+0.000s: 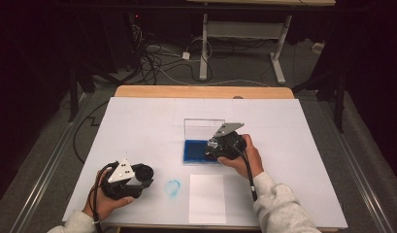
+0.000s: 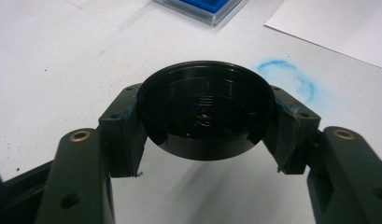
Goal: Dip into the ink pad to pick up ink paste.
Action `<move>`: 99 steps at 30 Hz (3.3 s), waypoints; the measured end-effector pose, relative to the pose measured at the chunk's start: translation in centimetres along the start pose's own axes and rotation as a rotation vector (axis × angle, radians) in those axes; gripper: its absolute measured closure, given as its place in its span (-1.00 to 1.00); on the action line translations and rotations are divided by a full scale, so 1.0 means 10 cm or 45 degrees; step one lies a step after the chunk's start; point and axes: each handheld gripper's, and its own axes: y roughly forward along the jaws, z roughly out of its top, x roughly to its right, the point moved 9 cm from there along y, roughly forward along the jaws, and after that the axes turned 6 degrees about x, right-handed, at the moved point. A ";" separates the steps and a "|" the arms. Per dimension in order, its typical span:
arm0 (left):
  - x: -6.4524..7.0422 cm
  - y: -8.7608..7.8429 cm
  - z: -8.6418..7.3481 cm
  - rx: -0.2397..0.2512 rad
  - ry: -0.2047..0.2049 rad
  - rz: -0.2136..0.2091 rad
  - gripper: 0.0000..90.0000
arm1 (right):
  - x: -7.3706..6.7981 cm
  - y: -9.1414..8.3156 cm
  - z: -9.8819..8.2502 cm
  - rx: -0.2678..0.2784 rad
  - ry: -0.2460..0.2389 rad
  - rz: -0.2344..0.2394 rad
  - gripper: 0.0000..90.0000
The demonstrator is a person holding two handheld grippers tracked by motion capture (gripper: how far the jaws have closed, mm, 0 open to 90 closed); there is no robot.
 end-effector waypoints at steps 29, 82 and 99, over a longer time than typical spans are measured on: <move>0.02 0.00 0.03 0.014 0.013 0.000 -0.19 | 0.00 0.00 -0.01 0.017 0.014 0.009 0.26; -0.01 0.00 0.03 0.022 0.004 -0.008 -0.19 | 0.11 -0.48 0.31 0.196 0.044 -0.003 0.26; -0.01 -0.01 0.03 0.023 0.006 -0.005 -0.19 | 0.04 -0.83 0.43 0.284 0.011 0.006 0.26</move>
